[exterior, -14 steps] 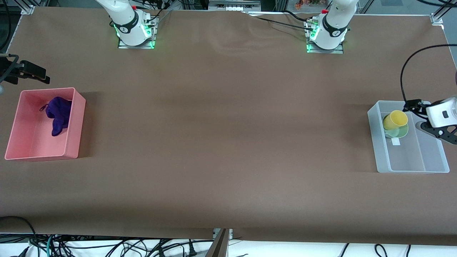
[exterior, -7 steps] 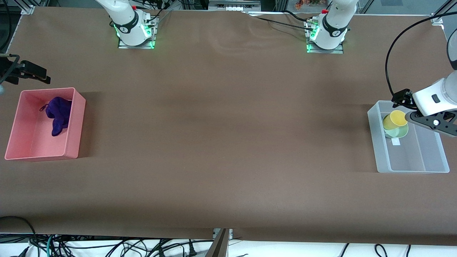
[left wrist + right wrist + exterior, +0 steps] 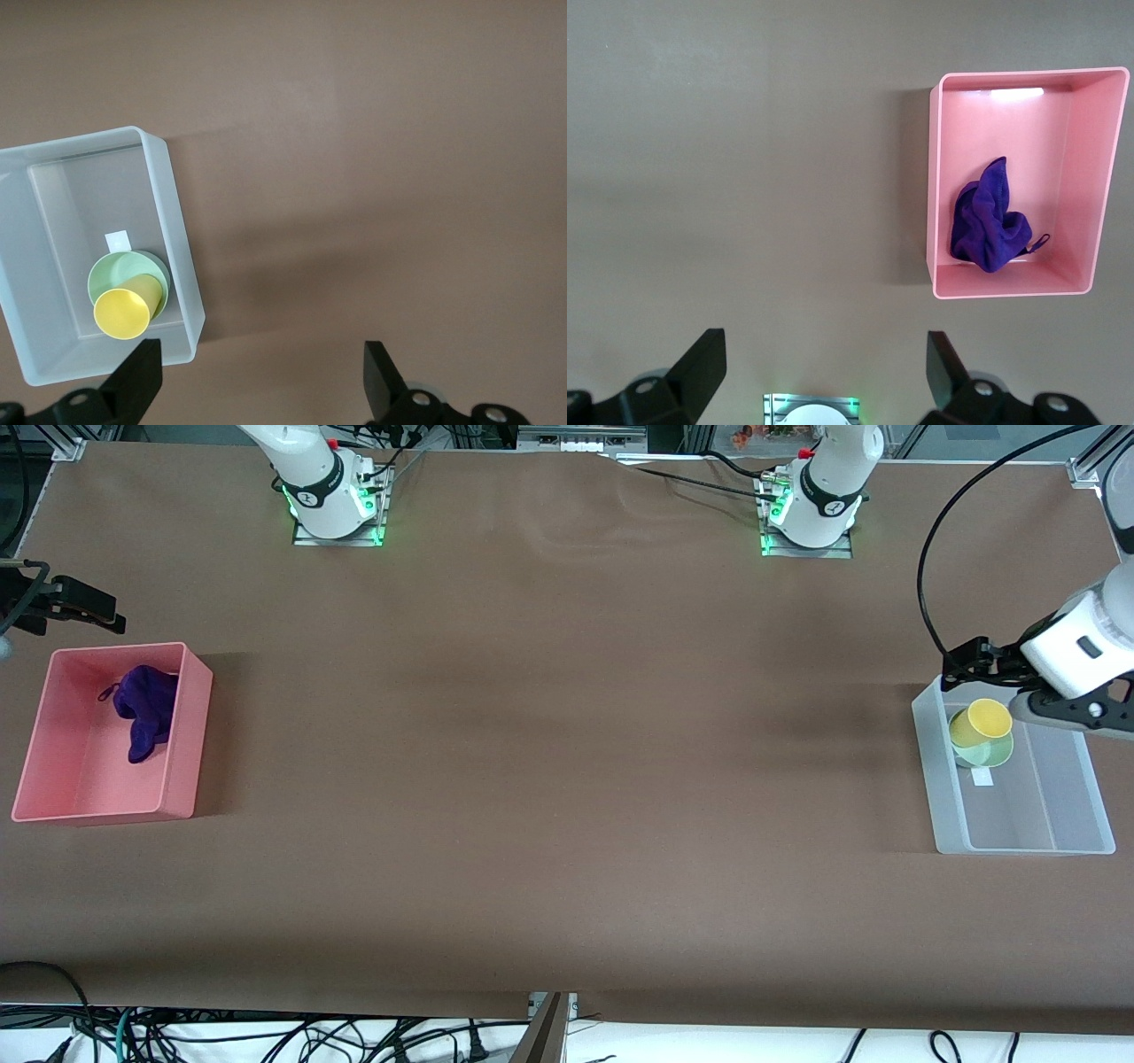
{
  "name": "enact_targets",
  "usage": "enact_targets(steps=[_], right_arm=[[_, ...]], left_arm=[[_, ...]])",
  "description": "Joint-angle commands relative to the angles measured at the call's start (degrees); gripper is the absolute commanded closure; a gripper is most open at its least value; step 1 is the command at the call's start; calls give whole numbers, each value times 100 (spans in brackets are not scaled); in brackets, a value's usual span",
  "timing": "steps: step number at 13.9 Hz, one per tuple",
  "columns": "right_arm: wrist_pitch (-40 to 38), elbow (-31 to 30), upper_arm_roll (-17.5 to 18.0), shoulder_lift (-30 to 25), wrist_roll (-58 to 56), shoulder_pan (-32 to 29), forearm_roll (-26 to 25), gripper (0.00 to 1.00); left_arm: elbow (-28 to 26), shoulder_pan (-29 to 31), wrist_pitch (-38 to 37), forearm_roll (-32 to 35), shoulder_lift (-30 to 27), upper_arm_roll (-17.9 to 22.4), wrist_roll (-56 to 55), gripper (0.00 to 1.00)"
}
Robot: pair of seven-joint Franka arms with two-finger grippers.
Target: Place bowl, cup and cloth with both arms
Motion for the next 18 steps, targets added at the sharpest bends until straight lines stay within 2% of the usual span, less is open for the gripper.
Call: enact_targets(steps=[1,5,9,12,18], right_arm=[[-13,81,20,21,43,14,-55,0],[-13,81,20,21,35,14,-63,0],[-13,81,20,21,35,14,-63,0],[-13,81,20,21,35,14,-63,0],[-13,81,20,21,26,14,-63,0]], left_arm=[[-1487,-769,693,-203,-1210,668,-680,0],[-1543,-991,774,-194,-1230,731,-939,0],[-1350,-1237,722,-107,-1064,925,-956,0],[-649,-1272,195,-107,-608,925,-956,0],[-770,-1281,238,-115,-659,960,-939,0]])
